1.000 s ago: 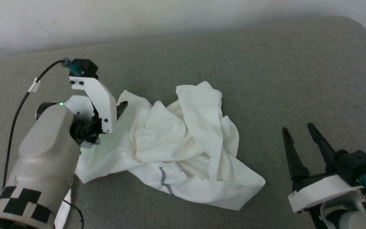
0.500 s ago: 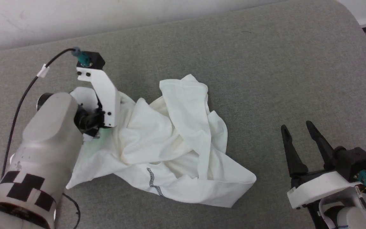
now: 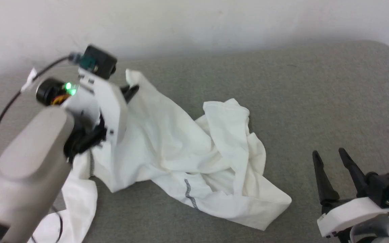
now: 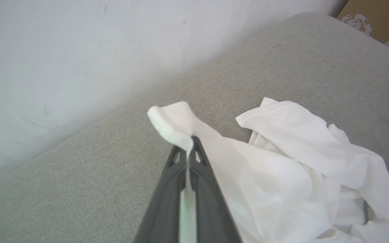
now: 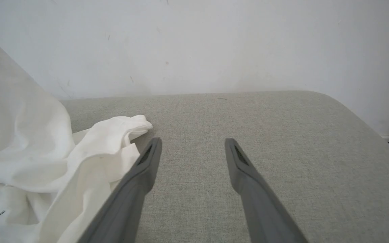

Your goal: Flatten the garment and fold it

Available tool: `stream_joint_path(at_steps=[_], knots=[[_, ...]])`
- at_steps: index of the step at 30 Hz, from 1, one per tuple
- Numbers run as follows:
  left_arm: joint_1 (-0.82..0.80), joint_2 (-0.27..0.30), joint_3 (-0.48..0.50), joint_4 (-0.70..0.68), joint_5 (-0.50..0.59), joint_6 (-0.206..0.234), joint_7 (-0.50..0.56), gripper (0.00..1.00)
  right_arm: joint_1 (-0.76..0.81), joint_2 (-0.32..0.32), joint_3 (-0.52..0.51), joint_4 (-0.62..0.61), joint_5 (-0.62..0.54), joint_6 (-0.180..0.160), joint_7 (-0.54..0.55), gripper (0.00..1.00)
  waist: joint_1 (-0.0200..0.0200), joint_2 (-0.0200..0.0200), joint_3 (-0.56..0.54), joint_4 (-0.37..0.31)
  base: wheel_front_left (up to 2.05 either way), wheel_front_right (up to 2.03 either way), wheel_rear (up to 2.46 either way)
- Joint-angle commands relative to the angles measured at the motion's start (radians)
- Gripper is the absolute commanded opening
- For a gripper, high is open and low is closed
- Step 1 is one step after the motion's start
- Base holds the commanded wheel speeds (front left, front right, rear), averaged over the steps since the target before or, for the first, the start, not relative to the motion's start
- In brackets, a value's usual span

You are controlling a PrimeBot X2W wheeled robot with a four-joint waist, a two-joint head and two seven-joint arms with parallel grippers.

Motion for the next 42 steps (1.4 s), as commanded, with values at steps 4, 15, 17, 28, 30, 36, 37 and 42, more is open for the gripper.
stream_joint_path(at_steps=[4,15,17,28,30,36,37,42], knots=[[0.282,0.15,0.059,-0.285,-0.077,0.144,0.016,0.0,0.046,0.002,-0.021,-0.005,0.019,-0.001,0.001,1.0,0.0001,0.0001,-0.134,0.121,0.0,0.0,0.0],[1.01,0.334,0.189,-0.681,-0.312,0.541,-0.053,0.0,0.093,0.002,-0.037,-0.016,0.02,-0.001,0.014,1.0,0.0001,0.0001,-0.159,0.165,0.0,0.0,0.0],[1.092,0.321,0.183,-0.676,-0.353,0.556,-0.06,0.0,0.096,0.002,-0.035,-0.017,0.019,-0.001,0.018,1.0,0.0001,0.0001,-0.162,0.166,0.0,0.0,0.0],[1.164,0.18,0.161,-0.529,-0.386,0.479,-0.186,1.0,0.117,0.002,-0.026,-0.03,0.012,-0.001,0.039,1.0,0.0001,0.0001,-0.176,0.155,0.0,0.0,0.0],[1.146,0.168,0.172,-0.526,-0.372,0.473,-0.219,1.0,0.118,0.002,-0.026,-0.032,0.011,-0.001,0.042,1.0,0.0001,0.0001,-0.178,0.154,0.0,0.0,0.0],[1.041,0.105,0.257,-0.523,-0.255,0.475,-0.468,1.0,0.117,0.002,-0.02,-0.044,0.005,-0.001,0.06,1.0,0.0001,0.0001,-0.186,0.148,0.0,0.0,0.0],[1.024,0.097,0.26,-0.521,-0.229,0.473,-0.503,1.0,0.115,0.002,-0.016,-0.044,0.003,-0.001,0.064,1.0,0.0001,0.0001,-0.186,0.147,0.0,0.0,0.0],[0.937,0.051,0.264,-0.489,-0.089,0.462,-0.647,1.0,0.088,0.002,0.042,-0.023,-0.004,-0.001,0.111,1.0,0.0001,0.0001,-0.177,0.144,0.0,0.0,0.0]])
